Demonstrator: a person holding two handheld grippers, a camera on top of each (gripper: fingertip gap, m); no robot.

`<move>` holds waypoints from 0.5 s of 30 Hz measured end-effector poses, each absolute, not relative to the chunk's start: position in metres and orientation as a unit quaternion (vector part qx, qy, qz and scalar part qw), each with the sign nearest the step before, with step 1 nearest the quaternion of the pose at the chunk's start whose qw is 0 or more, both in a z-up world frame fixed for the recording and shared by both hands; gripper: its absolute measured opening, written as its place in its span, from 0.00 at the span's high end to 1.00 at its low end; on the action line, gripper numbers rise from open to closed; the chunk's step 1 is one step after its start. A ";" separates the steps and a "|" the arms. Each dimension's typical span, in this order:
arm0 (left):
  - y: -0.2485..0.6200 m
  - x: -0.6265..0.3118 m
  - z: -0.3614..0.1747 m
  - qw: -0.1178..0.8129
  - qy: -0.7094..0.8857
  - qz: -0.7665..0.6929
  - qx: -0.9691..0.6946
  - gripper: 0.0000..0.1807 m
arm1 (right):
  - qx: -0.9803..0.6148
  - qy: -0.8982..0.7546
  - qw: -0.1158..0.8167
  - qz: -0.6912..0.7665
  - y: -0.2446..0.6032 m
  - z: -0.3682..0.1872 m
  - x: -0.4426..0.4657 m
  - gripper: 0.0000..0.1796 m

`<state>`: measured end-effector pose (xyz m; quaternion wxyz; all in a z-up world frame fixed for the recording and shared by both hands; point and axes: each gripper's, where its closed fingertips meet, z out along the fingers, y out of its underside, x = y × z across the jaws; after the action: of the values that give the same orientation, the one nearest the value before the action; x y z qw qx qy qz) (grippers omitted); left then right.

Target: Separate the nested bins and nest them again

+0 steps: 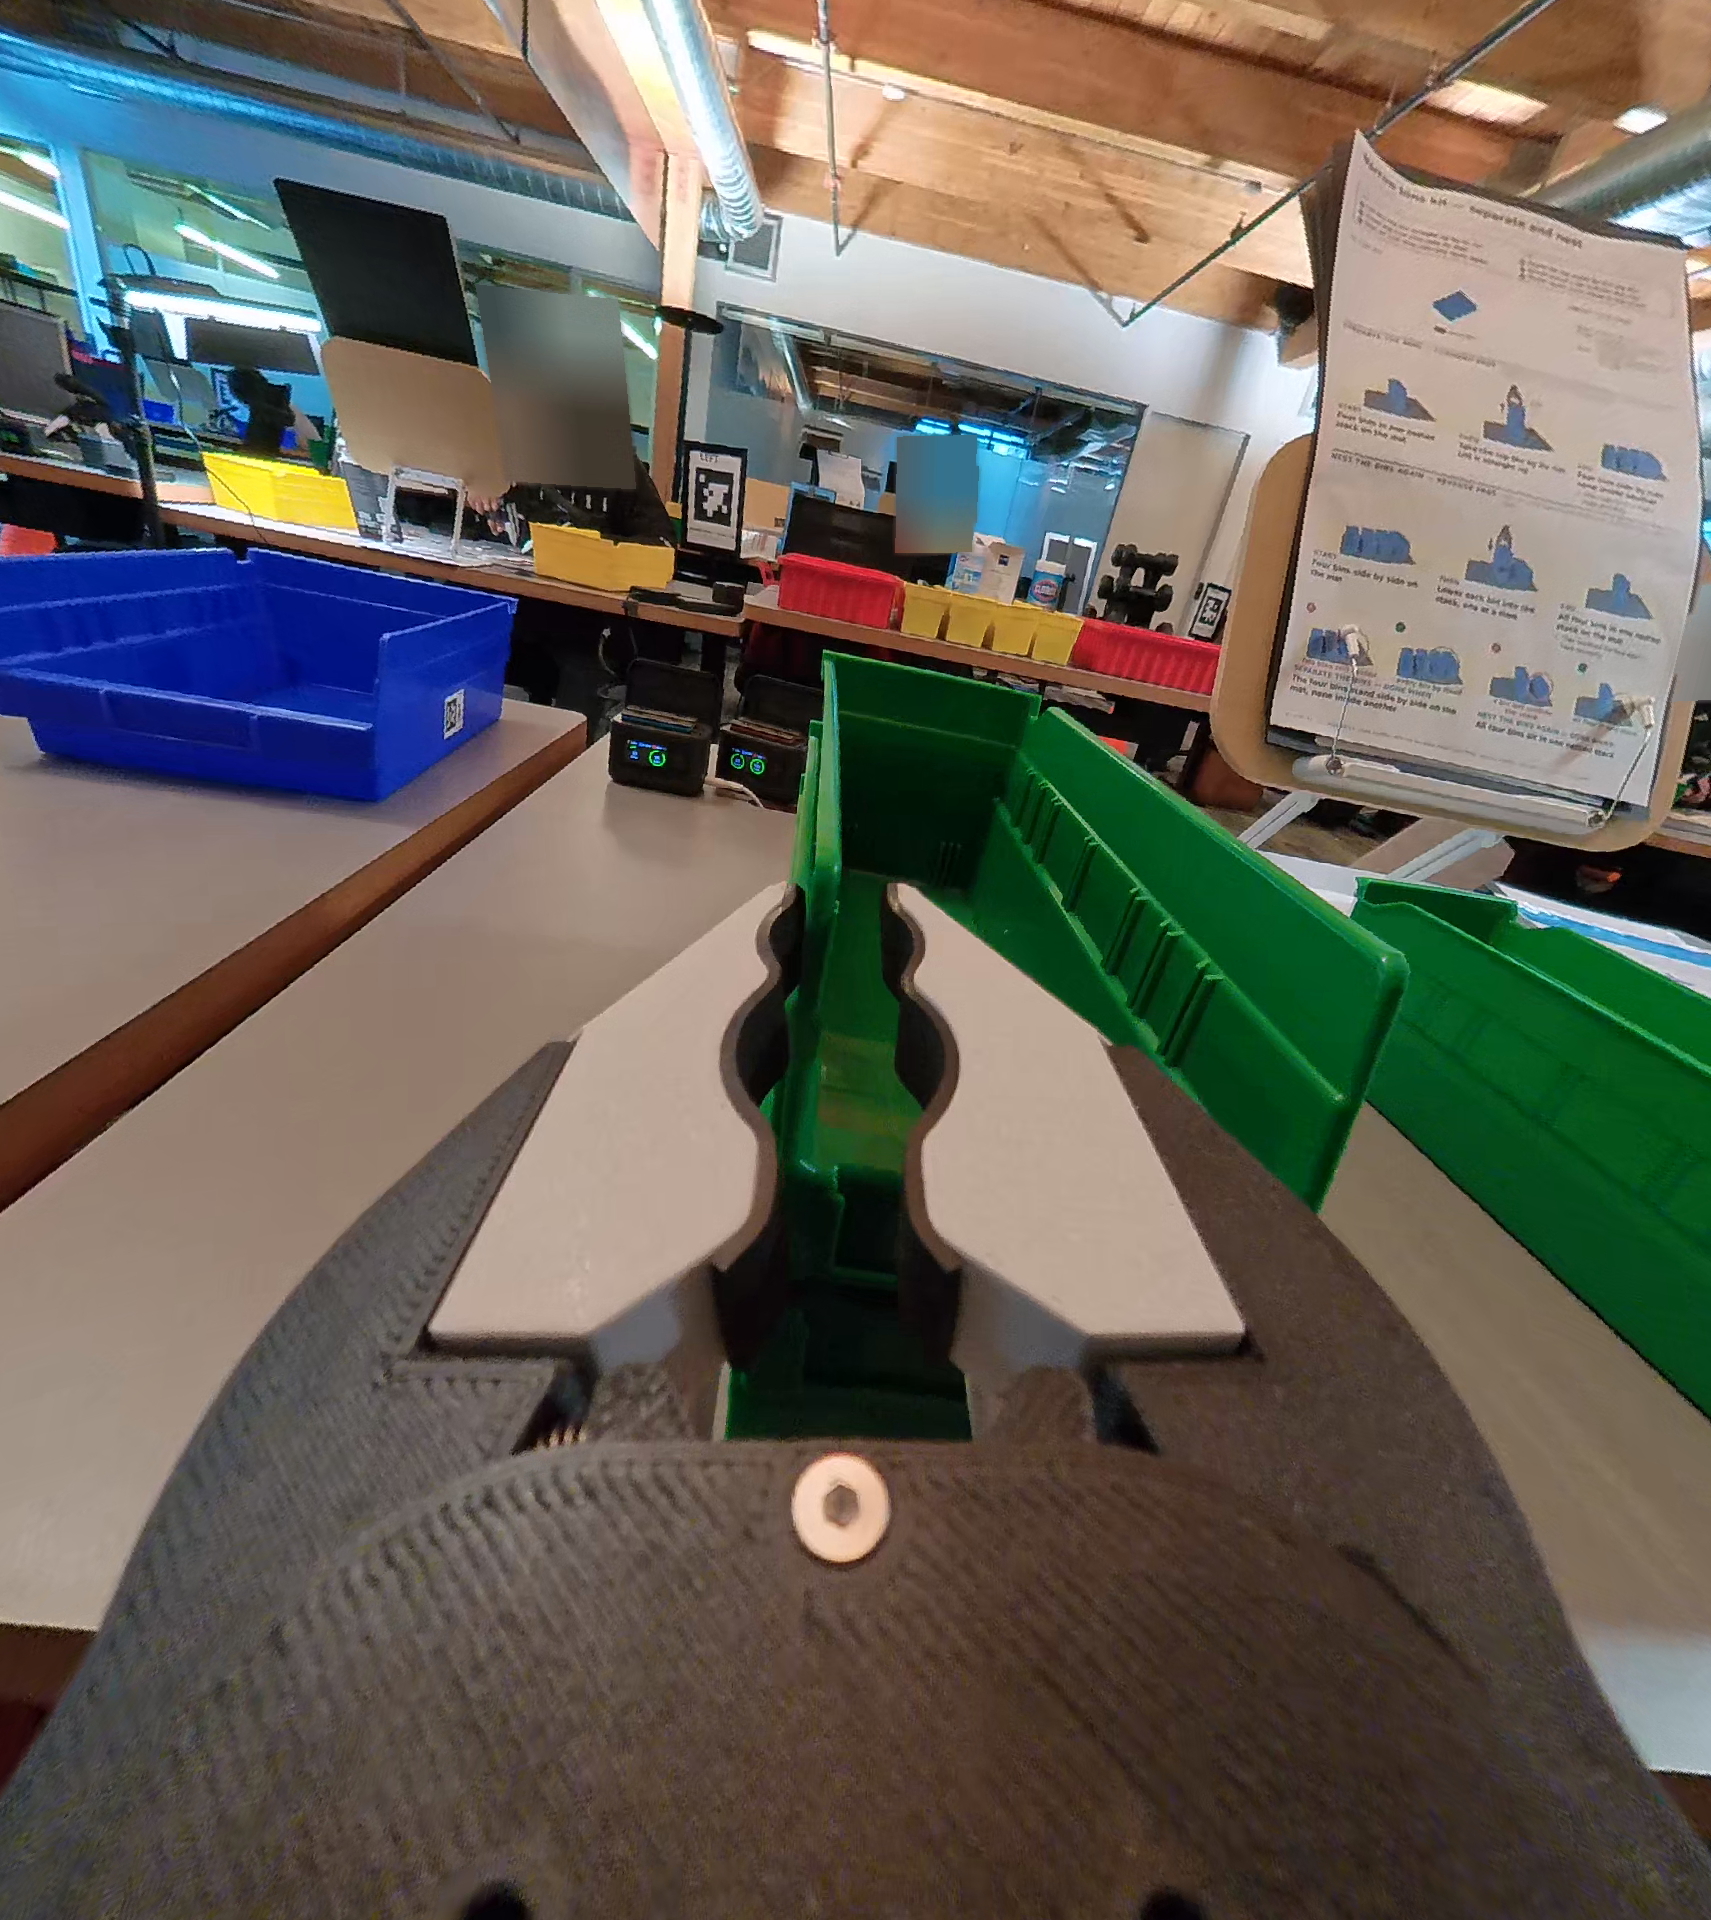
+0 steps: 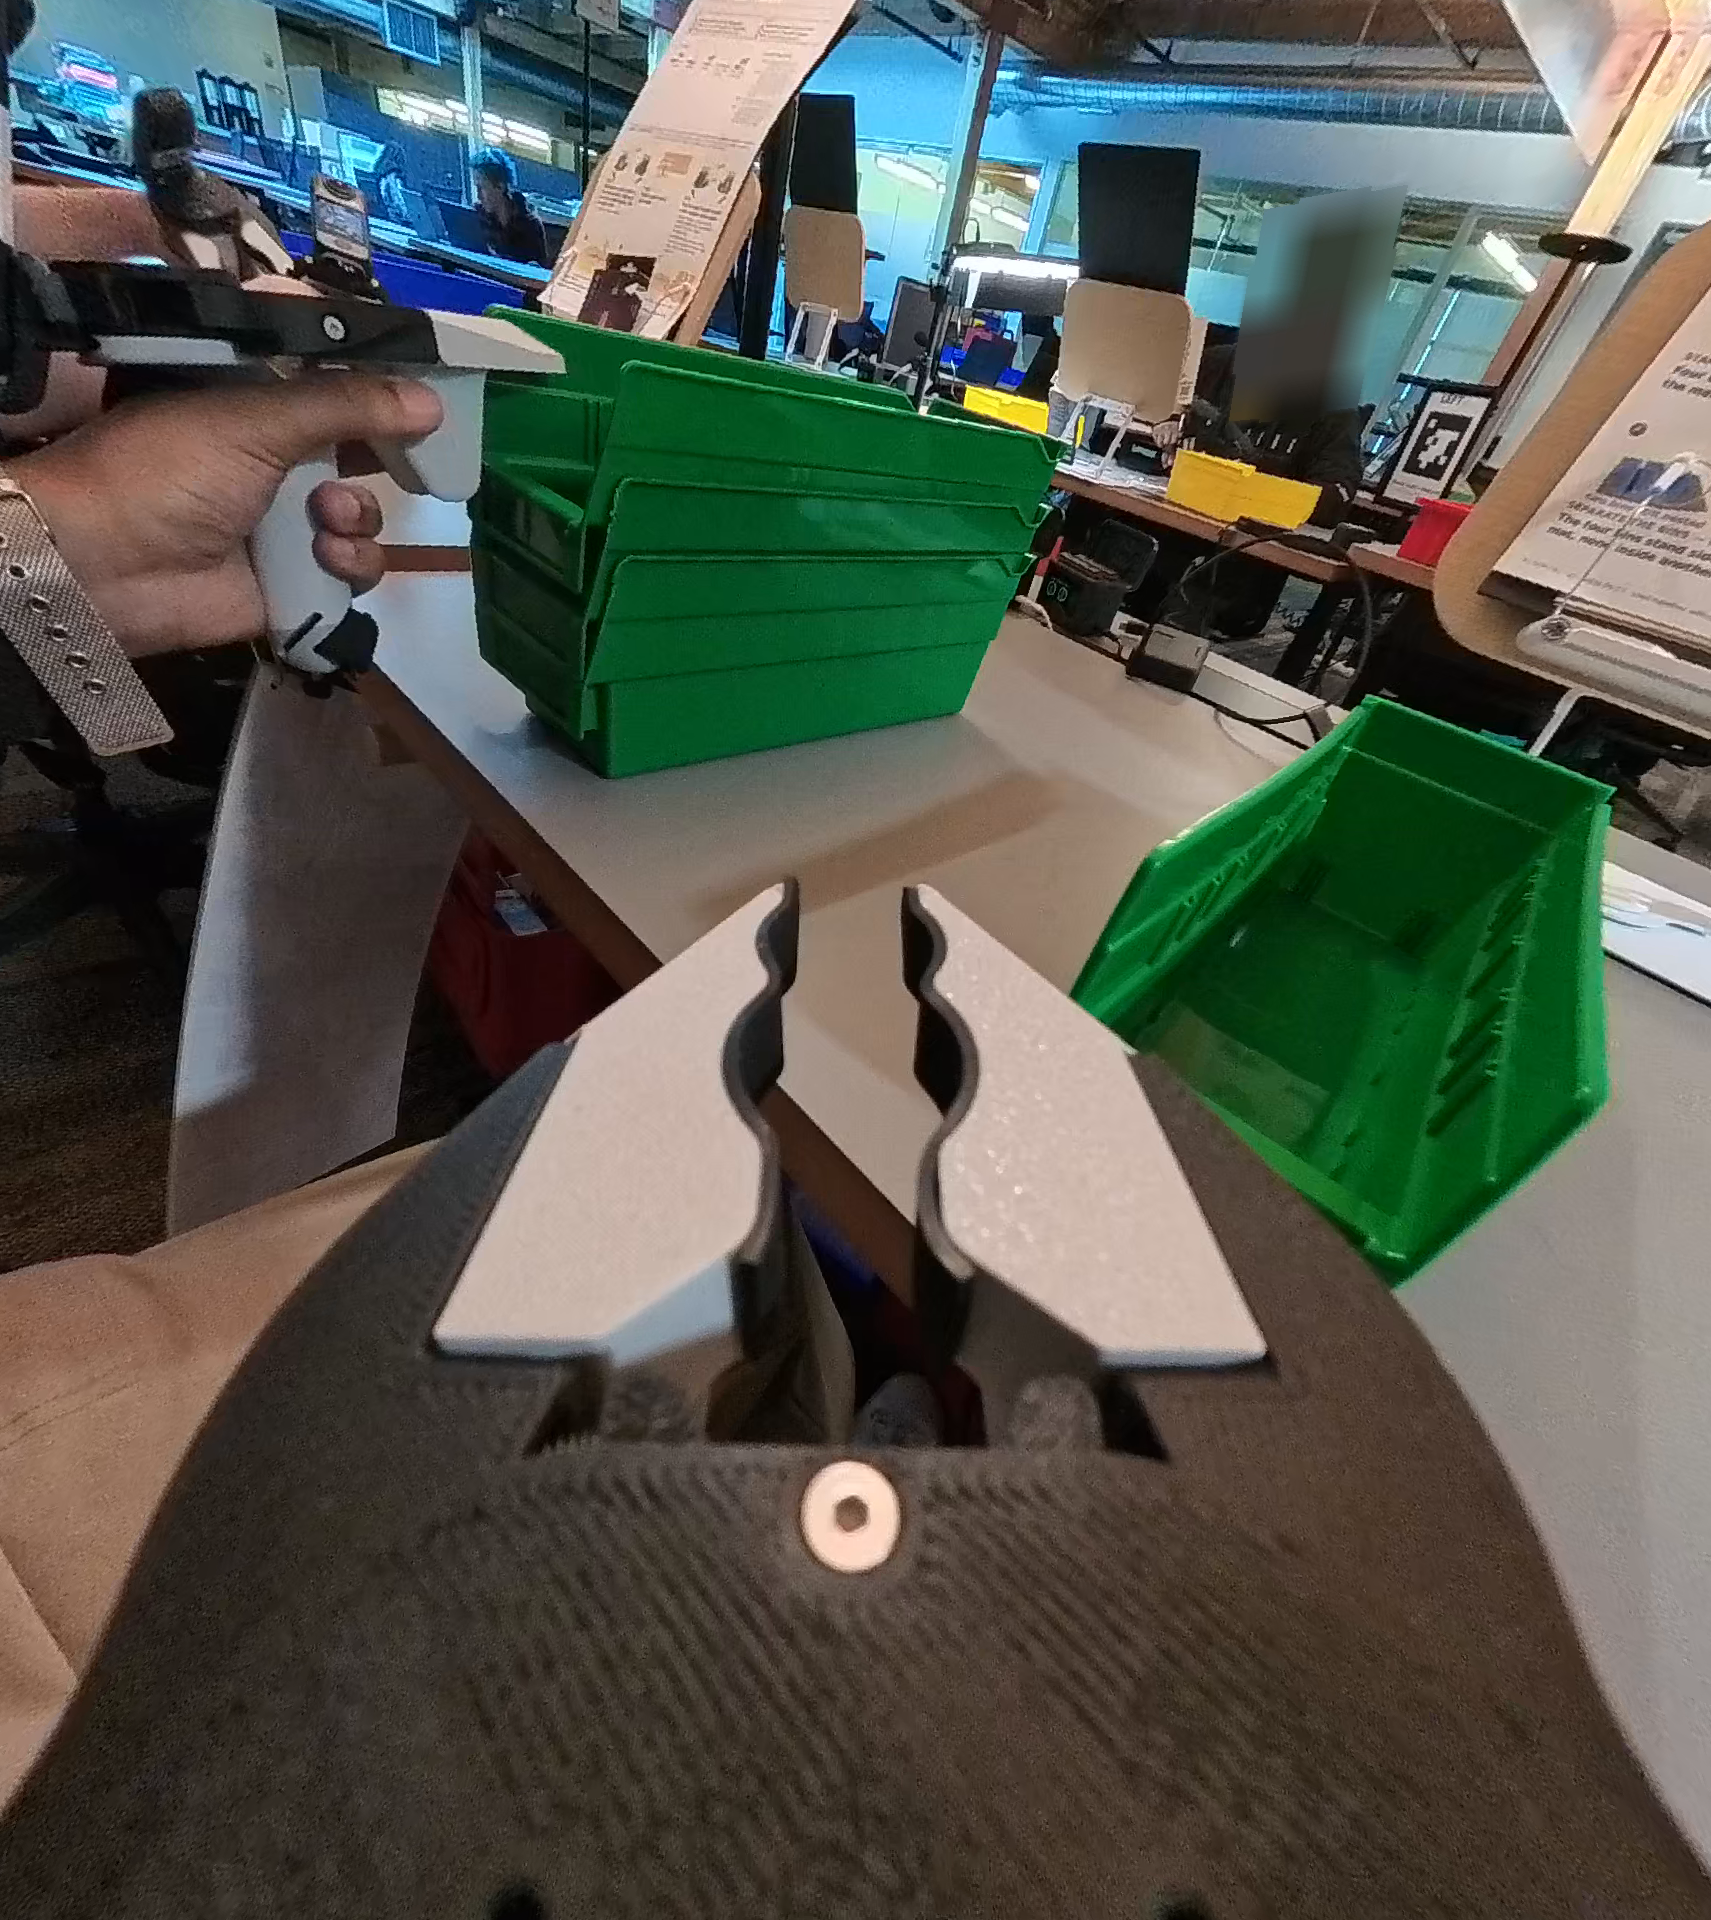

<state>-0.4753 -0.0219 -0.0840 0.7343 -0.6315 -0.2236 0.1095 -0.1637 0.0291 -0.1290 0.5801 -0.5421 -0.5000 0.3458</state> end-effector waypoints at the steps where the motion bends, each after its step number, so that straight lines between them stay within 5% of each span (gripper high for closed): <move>1: -0.022 -0.476 -0.084 0.734 -0.225 0.110 -0.631 0.94 | -0.542 -0.500 0.580 0.346 0.029 -0.129 -0.164 0.90; 15: -0.030 -0.471 -0.073 0.743 -0.242 0.108 -0.615 0.92 | -0.571 -0.452 0.596 0.339 0.054 -0.123 -0.156 0.80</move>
<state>-0.4706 -0.0302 -0.0726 0.7429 -0.6146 -0.2424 0.1077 -0.1556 0.0535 -0.1234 0.5957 -0.5708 -0.4520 0.3391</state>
